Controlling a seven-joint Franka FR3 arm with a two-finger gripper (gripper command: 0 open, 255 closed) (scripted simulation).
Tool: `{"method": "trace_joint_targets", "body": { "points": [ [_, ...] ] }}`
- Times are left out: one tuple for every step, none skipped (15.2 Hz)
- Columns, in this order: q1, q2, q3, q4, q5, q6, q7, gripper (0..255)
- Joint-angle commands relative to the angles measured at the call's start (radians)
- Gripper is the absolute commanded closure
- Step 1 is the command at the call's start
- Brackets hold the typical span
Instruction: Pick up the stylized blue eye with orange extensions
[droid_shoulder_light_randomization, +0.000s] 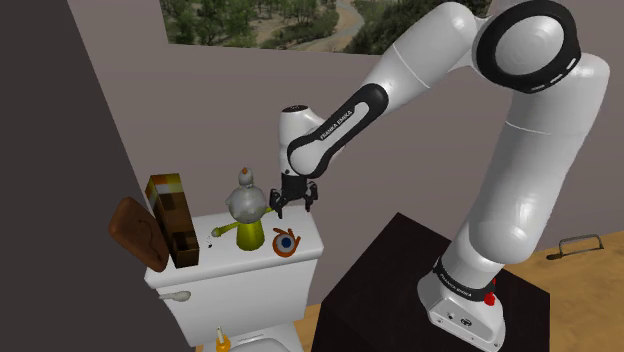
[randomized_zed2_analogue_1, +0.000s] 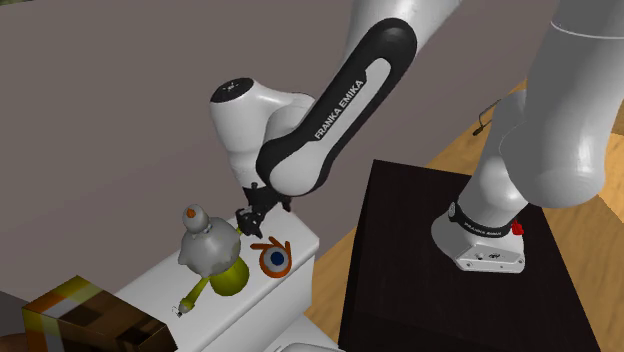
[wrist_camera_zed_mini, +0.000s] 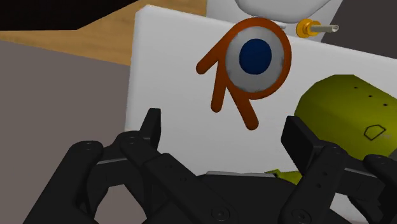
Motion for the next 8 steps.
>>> {"method": "trace_joint_targets", "body": {
  "points": [
    [0.012,0.087,-0.005,0.041,-0.018,0.042,0.043,0],
    [0.019,0.128,-0.010,0.067,-0.026,0.056,0.063,0],
    [0.027,0.170,-0.015,0.094,-0.034,0.069,0.081,0],
    [0.028,0.173,-0.016,0.096,-0.034,0.070,0.082,0],
    [0.030,0.185,-0.018,0.097,-0.037,0.082,0.084,0],
    [0.032,0.198,-0.021,0.098,-0.041,0.093,0.086,0],
    [0.034,0.210,-0.023,0.099,-0.045,0.104,0.088,0],
    [0.036,0.223,-0.026,0.100,-0.049,0.115,0.090,0]
  ]
}}
